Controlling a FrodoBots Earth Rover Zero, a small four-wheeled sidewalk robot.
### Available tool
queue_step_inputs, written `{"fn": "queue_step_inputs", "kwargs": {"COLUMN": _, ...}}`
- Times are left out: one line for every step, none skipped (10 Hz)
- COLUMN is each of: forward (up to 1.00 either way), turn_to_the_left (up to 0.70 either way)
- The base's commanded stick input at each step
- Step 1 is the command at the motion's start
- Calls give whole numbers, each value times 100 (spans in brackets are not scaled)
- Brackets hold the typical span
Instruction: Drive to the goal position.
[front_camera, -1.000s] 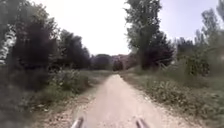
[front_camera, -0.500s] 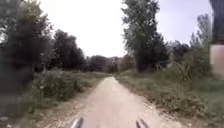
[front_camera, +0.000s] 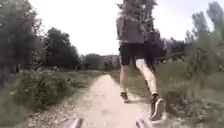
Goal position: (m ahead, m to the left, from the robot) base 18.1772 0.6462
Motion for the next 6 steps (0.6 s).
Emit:
{"fn": "queue_step_inputs", "kwargs": {"forward": 85, "turn_to_the_left": 0}}
{"fn": "queue_step_inputs", "kwargs": {"forward": 85, "turn_to_the_left": 0}}
{"fn": "queue_step_inputs", "kwargs": {"forward": 85, "turn_to_the_left": 0}}
{"fn": "queue_step_inputs", "kwargs": {"forward": 85, "turn_to_the_left": 0}}
{"fn": "queue_step_inputs", "kwargs": {"forward": 85, "turn_to_the_left": 0}}
{"fn": "queue_step_inputs", "kwargs": {"forward": 85, "turn_to_the_left": 0}}
